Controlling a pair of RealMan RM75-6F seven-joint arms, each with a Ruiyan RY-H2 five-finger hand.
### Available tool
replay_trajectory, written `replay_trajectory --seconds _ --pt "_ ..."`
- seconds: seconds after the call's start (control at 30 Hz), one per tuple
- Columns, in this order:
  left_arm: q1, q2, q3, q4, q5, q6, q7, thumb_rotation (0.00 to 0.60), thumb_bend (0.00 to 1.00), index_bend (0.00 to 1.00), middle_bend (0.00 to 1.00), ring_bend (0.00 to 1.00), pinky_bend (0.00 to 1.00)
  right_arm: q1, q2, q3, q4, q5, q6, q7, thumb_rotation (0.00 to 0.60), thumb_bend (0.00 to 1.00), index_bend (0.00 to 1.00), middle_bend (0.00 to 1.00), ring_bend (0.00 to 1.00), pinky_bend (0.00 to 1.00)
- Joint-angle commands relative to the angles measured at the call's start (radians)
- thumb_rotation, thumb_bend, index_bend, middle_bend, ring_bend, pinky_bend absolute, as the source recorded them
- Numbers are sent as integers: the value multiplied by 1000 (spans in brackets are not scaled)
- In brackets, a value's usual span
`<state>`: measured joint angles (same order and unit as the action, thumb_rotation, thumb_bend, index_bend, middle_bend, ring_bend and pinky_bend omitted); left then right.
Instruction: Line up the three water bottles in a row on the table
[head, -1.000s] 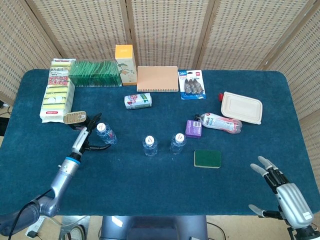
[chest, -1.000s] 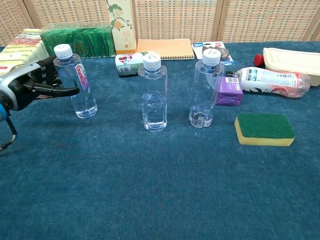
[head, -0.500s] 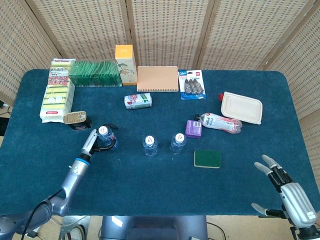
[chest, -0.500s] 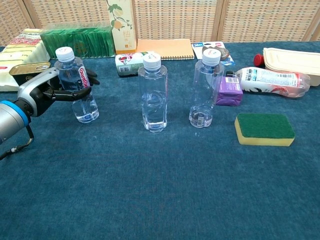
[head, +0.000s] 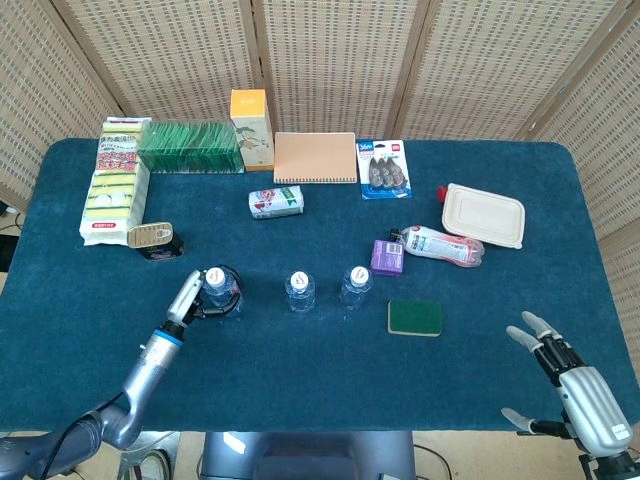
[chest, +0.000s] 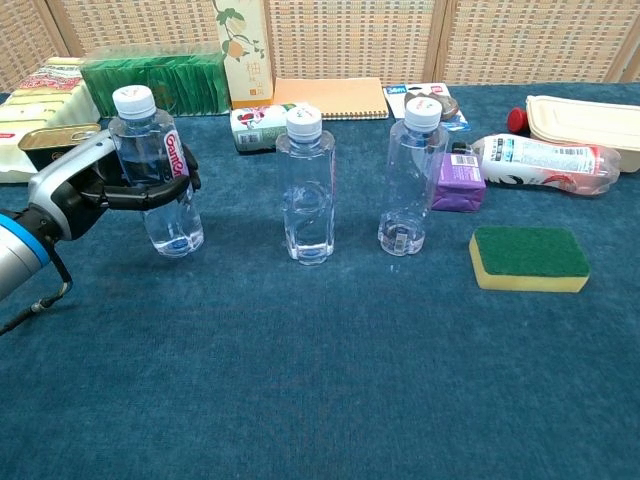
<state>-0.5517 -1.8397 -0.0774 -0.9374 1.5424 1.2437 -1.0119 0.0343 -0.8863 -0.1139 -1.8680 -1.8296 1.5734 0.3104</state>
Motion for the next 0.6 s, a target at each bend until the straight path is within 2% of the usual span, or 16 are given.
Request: replay_trajectory --seconds 0.03,0.37,0.6 --pt "6 -9 21 -16 25 23 48 600 453 597 557 423 536 0 0 0 0 0 0 0 600 0 123 4 19 147" --pt "-28 -56 17 15 23 -18 109 600 434 596 557 424 522 0 0 0 4 -1 2 4 600 0 123 4 19 147" --pt "-24 -75 4 47 9 -5 108 600 433 596 557 423 509 0 2 0 9 2 2 11 600 0 123 4 19 147"
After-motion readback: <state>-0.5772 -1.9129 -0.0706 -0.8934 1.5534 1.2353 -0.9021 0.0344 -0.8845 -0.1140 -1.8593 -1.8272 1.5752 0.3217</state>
